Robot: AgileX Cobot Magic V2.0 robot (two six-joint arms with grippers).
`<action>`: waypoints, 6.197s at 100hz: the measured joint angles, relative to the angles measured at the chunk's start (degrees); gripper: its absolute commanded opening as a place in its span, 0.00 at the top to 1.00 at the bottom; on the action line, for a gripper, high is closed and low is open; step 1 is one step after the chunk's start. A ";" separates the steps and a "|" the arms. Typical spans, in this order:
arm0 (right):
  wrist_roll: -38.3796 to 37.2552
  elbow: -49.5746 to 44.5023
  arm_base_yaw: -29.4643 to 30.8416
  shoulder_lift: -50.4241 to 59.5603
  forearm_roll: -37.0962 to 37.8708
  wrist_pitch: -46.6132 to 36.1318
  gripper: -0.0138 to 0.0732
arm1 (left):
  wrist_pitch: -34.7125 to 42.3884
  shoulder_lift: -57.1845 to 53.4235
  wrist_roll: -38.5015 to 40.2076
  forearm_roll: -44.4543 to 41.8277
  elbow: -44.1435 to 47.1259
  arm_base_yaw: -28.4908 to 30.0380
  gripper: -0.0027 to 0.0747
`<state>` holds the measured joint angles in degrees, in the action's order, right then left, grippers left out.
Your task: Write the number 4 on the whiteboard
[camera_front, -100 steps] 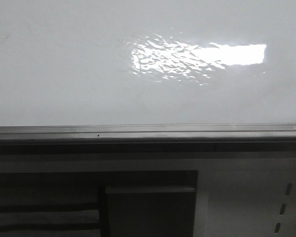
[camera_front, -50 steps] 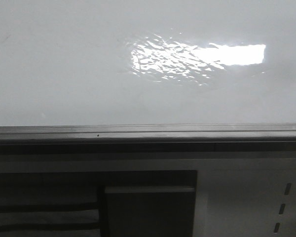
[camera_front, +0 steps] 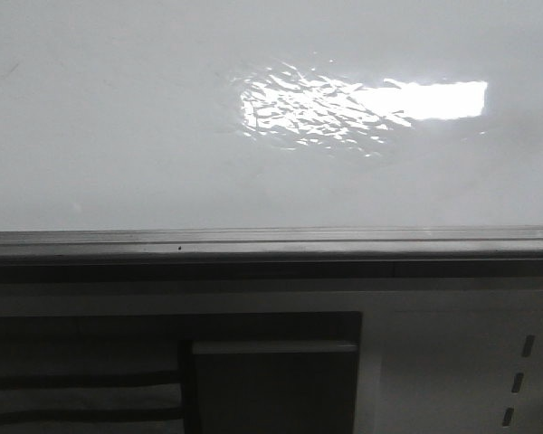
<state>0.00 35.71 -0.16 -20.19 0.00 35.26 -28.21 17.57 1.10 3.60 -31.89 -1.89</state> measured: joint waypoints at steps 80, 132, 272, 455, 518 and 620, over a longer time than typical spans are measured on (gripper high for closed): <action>0.00 0.00 0.00 0.00 0.00 -1.05 0.34 | -0.33 1.17 0.00 2.58 0.00 0.00 0.36; 0.00 0.00 0.00 0.00 0.00 -1.18 0.34 | 2.53 23.94 -8.23 3.46 0.00 -6.01 0.40; 0.52 2.30 0.00 -0.56 -1.66 3.08 0.34 | 7.62 48.02 -8.68 3.53 -7.87 -7.53 0.99; 64.38 26.55 -29.68 -46.52 -41.38 22.38 0.51 | -32.68 59.26 -45.51 13.81 -38.79 -47.10 0.99; 64.52 26.55 -29.68 -47.20 -42.04 22.30 0.91 | -32.33 59.26 -46.91 13.73 -38.79 -47.10 0.91; 19.95 12.08 -29.68 -24.06 -7.84 9.88 0.92 | -13.06 21.80 -32.67 18.21 -12.79 -23.42 0.46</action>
<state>19.95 47.78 -29.84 -44.25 -7.84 45.14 -41.28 39.37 -31.58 21.82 -44.68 -25.30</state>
